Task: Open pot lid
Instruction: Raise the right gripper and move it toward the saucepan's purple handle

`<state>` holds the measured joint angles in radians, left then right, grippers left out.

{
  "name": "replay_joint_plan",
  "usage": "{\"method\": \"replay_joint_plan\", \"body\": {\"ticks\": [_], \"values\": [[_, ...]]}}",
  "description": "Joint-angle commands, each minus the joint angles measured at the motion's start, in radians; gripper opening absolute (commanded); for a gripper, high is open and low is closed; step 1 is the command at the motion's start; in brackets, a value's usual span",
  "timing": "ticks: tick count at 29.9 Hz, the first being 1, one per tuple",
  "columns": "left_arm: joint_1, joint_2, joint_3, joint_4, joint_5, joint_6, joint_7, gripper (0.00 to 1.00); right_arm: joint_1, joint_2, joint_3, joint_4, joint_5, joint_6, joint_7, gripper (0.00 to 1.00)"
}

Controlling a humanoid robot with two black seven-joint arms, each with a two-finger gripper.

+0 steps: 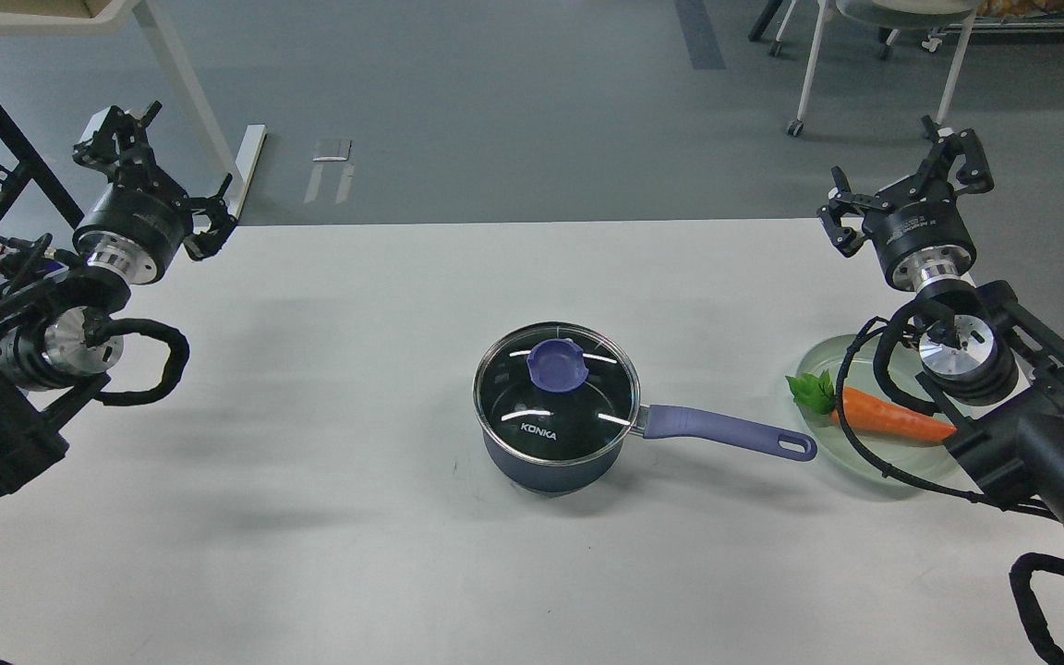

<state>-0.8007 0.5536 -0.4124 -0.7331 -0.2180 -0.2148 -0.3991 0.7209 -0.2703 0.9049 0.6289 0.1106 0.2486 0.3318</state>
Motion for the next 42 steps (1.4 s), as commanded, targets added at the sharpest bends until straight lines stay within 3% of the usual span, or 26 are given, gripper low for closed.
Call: {"method": "replay_joint_plan", "body": {"ticks": [1,7,17,20,24,31,35,40,42], "values": [[-0.002,0.002,0.001,-0.003,0.003,0.000,-0.001,1.00,0.014,-0.007,-0.012,0.003,0.000,0.000,0.001,1.00],[-0.002,-0.001,0.009,-0.005,0.005,0.006,0.000,1.00,0.014,-0.032,-0.023,0.029,0.000,0.020,0.001,1.00],[0.000,0.003,0.015,-0.009,0.005,-0.001,0.002,0.99,0.040,-0.384,-0.260,0.294,-0.035,0.029,0.004,1.00],[0.002,0.002,0.017,-0.011,0.008,-0.011,0.025,0.99,0.095,-0.461,-0.320,0.362,-0.141,0.028,0.004,1.00],[0.002,0.000,0.017,-0.018,0.008,-0.018,0.071,0.99,0.146,-0.538,-0.354,0.471,-0.369,0.015,0.004,1.00],[-0.002,0.005,0.015,-0.058,0.063,-0.017,0.072,0.99,0.181,-0.632,-0.380,0.673,-0.834,-0.066,0.010,1.00],[-0.002,0.006,0.017,-0.063,0.068,-0.015,0.072,0.99,0.282,-0.653,-0.532,0.790,-1.113,-0.069,0.016,1.00],[-0.002,0.005,0.017,-0.063,0.074,-0.014,0.074,0.99,0.432,-0.701,-0.760,0.893,-1.498,-0.084,0.114,1.00],[-0.002,0.003,0.017,-0.063,0.074,-0.014,0.074,0.99,0.460,-0.704,-0.816,0.899,-1.580,-0.091,0.127,1.00]]}}
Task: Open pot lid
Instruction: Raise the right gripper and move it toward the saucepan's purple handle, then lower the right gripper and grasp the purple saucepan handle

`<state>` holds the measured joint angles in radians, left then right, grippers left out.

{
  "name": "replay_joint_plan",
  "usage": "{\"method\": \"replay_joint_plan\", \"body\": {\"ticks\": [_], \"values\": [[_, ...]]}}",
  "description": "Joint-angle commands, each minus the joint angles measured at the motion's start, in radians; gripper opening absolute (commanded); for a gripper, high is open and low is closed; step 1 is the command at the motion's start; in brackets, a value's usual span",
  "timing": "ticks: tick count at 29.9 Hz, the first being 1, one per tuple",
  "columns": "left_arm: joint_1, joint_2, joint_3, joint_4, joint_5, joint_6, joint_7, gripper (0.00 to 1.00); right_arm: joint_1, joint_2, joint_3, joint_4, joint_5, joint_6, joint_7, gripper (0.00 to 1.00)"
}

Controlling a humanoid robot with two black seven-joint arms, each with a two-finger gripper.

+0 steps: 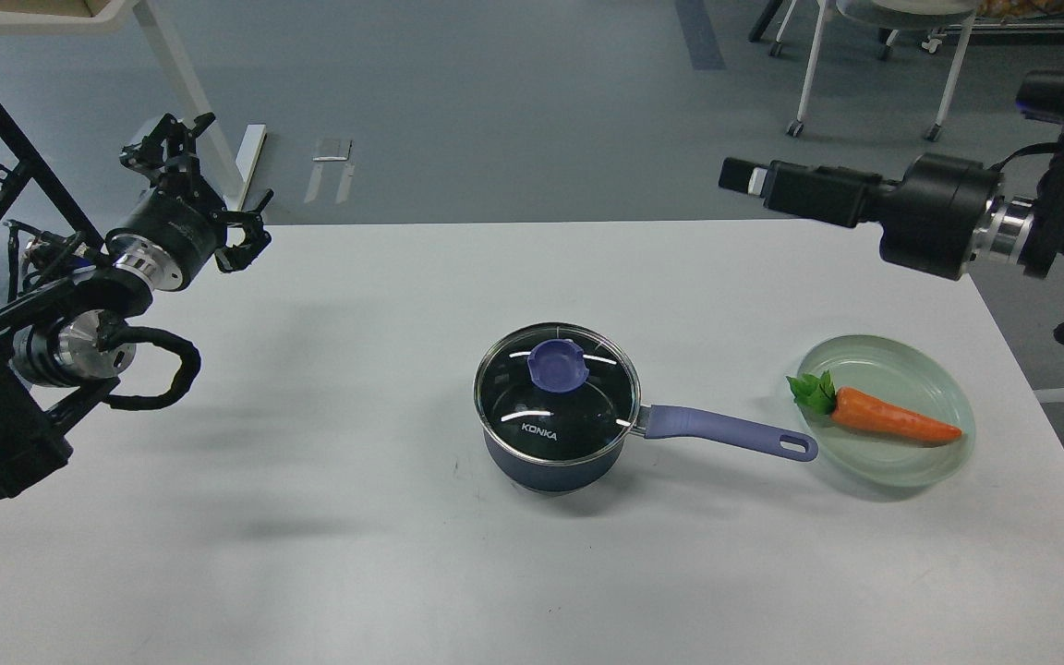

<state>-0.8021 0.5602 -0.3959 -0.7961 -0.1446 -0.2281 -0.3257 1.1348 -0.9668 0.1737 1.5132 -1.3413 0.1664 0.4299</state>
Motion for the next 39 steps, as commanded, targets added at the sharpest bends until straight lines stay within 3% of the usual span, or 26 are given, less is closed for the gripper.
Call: {"method": "replay_joint_plan", "body": {"ticks": [1,8,17,24,29,33,39], "values": [[0.000,-0.003,0.000,0.000,0.000,0.000,0.000,0.99,0.057,-0.007,-0.106,0.015,-0.165,-0.008,0.029,1.00],[0.000,-0.008,0.000,0.000,0.025,0.000,-0.003,0.99,0.091,0.059,-0.227,0.021,-0.455,-0.011,0.030,1.00],[-0.002,0.004,0.000,-0.002,0.037,-0.004,-0.004,0.99,0.069,0.099,-0.408,-0.024,-0.561,-0.064,0.038,0.99],[-0.002,0.024,0.000,-0.028,0.037,0.000,-0.004,0.99,0.020,0.134,-0.415,-0.077,-0.595,-0.119,0.040,0.98],[-0.002,0.027,0.000,-0.028,0.037,-0.002,-0.006,0.99,0.023,0.184,-0.418,-0.137,-0.598,-0.120,0.040,0.85],[-0.002,0.046,0.000,-0.028,0.037,-0.002,-0.006,0.99,0.026,0.210,-0.418,-0.142,-0.598,-0.120,0.040,0.64],[-0.002,0.053,0.000,-0.028,0.037,-0.005,-0.006,0.99,0.023,0.218,-0.419,-0.157,-0.598,-0.119,0.038,0.59]]}}
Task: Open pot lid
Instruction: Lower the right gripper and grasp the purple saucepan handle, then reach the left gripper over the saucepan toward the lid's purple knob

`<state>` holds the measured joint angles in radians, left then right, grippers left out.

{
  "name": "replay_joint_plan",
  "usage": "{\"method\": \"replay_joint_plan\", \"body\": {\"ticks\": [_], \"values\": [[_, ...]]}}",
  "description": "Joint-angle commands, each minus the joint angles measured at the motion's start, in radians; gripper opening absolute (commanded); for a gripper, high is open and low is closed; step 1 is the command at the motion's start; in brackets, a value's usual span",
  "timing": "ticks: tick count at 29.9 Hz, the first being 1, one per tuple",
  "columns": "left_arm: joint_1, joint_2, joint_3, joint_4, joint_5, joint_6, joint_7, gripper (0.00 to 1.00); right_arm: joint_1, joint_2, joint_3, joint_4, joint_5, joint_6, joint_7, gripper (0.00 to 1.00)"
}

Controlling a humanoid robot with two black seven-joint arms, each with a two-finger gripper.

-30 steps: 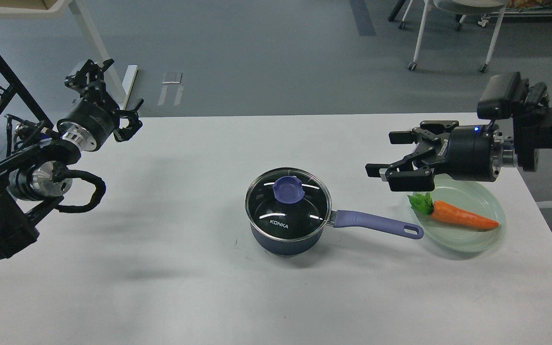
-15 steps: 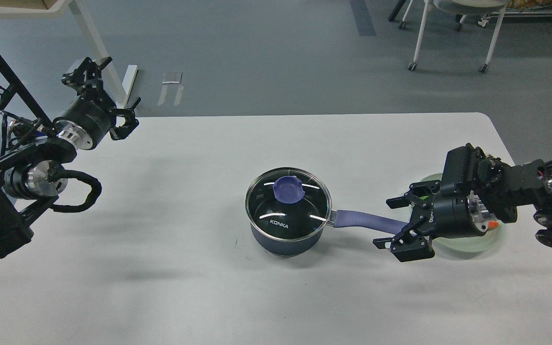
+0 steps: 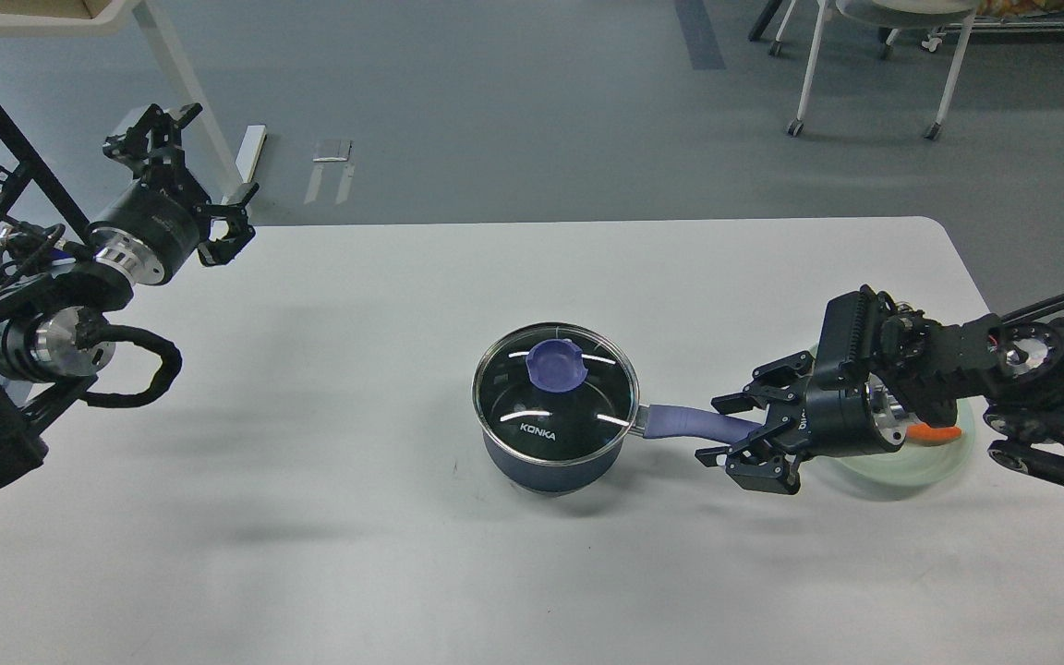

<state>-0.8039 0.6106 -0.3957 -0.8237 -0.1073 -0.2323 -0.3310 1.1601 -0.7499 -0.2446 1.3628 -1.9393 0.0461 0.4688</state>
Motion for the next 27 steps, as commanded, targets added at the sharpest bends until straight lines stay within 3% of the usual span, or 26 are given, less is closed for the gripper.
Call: {"method": "replay_joint_plan", "body": {"ticks": [1,14,19,24,27], "values": [[0.000,0.003,0.000,0.000,0.000,-0.001,0.000,0.99,-0.003,0.001,-0.001,-0.008,0.000,0.001,-0.001,0.59],[0.000,0.017,0.000,-0.029,0.000,0.002,0.001,0.99,0.001,-0.008,-0.001,0.001,0.002,0.001,0.001,0.59],[0.000,0.021,0.000,-0.037,0.000,0.002,0.003,0.99,0.001,-0.009,-0.004,0.002,0.000,0.001,0.001,0.47],[-0.001,0.035,0.000,-0.057,0.041,0.002,0.001,0.99,0.006,-0.011,-0.012,0.002,0.000,0.001,0.001,0.21],[0.002,0.057,0.000,-0.127,0.098,0.007,-0.008,0.99,0.006,-0.011,-0.013,0.002,0.000,0.001,0.001,0.18]]}}
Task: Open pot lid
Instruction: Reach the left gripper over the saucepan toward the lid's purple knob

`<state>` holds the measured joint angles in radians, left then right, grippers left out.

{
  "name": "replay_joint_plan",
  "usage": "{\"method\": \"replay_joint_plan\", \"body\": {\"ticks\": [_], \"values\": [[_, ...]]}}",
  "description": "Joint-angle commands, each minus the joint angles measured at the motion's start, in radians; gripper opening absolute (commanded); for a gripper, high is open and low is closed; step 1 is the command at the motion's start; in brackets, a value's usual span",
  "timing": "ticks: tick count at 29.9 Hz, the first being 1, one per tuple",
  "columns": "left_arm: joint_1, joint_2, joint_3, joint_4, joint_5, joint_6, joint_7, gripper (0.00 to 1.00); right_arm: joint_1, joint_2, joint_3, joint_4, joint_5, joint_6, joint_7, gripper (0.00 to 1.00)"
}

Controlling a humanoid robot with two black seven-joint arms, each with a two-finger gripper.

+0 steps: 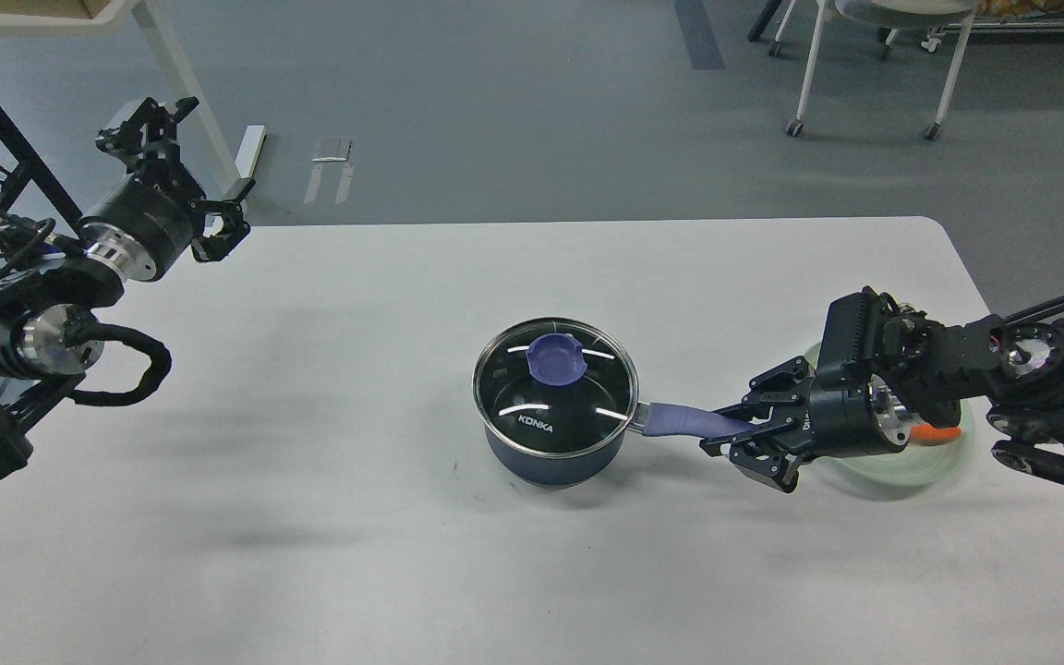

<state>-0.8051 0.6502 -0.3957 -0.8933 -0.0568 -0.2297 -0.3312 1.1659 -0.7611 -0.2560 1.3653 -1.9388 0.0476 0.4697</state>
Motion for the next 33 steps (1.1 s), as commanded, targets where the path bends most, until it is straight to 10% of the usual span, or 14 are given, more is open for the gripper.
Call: {"method": "replay_joint_plan", "body": {"ticks": [1,13,33], "values": [[0.004,0.022,0.001,-0.084,0.067,0.009,-0.009,0.99,0.000,0.000,0.000,0.001,0.000,0.000,0.000,0.18],[-0.017,-0.004,-0.009,-0.371,0.794,0.128,-0.031,0.99,0.014,0.000,-0.002,0.000,0.001,0.000,0.000,0.18],[-0.071,-0.188,0.204,-0.423,1.920,0.389,-0.049,0.98,0.020,0.017,0.004,-0.003,0.004,-0.003,0.000,0.18]]}}
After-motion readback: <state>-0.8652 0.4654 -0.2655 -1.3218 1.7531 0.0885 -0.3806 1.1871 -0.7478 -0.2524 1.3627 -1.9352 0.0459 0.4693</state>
